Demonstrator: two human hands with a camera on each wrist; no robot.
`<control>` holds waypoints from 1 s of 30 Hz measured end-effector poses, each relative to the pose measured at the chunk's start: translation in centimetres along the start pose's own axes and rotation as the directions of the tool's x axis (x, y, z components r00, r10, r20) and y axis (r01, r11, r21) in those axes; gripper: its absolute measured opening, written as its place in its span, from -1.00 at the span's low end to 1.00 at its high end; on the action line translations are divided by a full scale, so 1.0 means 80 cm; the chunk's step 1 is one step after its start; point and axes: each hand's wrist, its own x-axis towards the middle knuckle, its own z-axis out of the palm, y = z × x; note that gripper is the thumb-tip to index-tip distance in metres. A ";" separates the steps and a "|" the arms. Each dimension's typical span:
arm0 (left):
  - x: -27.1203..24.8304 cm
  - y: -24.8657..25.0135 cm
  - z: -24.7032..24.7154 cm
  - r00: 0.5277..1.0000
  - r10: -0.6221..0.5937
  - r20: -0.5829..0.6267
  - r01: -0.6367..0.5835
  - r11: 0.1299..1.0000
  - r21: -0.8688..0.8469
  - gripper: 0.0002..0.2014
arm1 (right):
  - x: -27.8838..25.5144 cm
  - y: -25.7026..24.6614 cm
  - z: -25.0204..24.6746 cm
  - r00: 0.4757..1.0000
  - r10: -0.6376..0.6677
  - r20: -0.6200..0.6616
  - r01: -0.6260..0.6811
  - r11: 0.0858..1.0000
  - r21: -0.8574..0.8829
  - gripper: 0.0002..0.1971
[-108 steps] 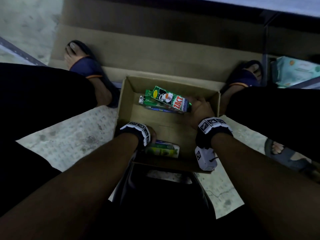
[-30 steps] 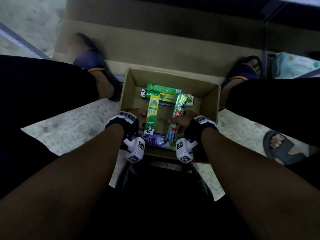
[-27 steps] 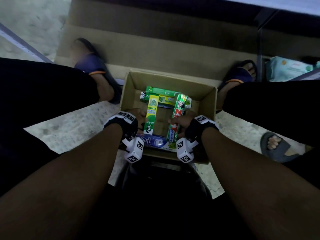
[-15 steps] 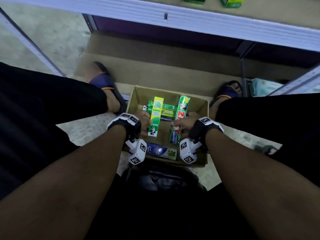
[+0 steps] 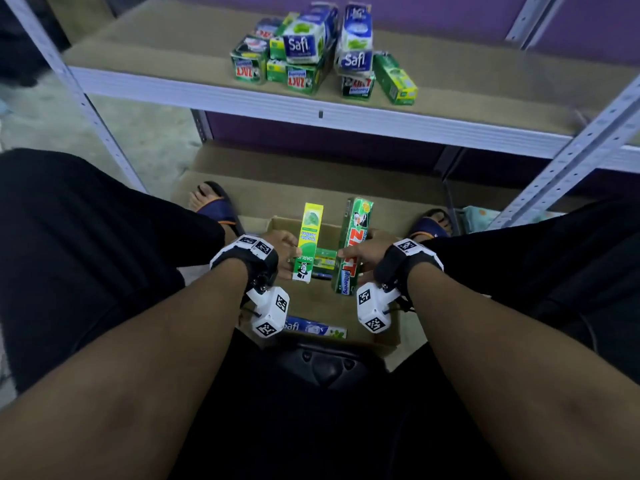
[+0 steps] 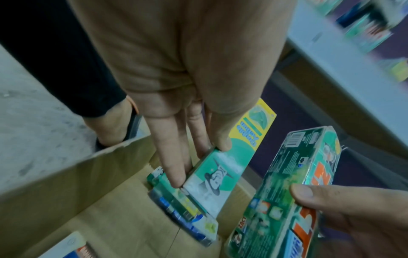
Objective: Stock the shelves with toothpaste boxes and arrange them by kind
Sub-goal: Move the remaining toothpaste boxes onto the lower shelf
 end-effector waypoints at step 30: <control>-0.089 0.310 -0.146 0.813 0.529 -0.244 -0.526 0.846 0.081 -0.70 | -0.169 -0.361 -0.132 0.833 -0.506 -0.224 0.498 0.862 -0.094 -0.51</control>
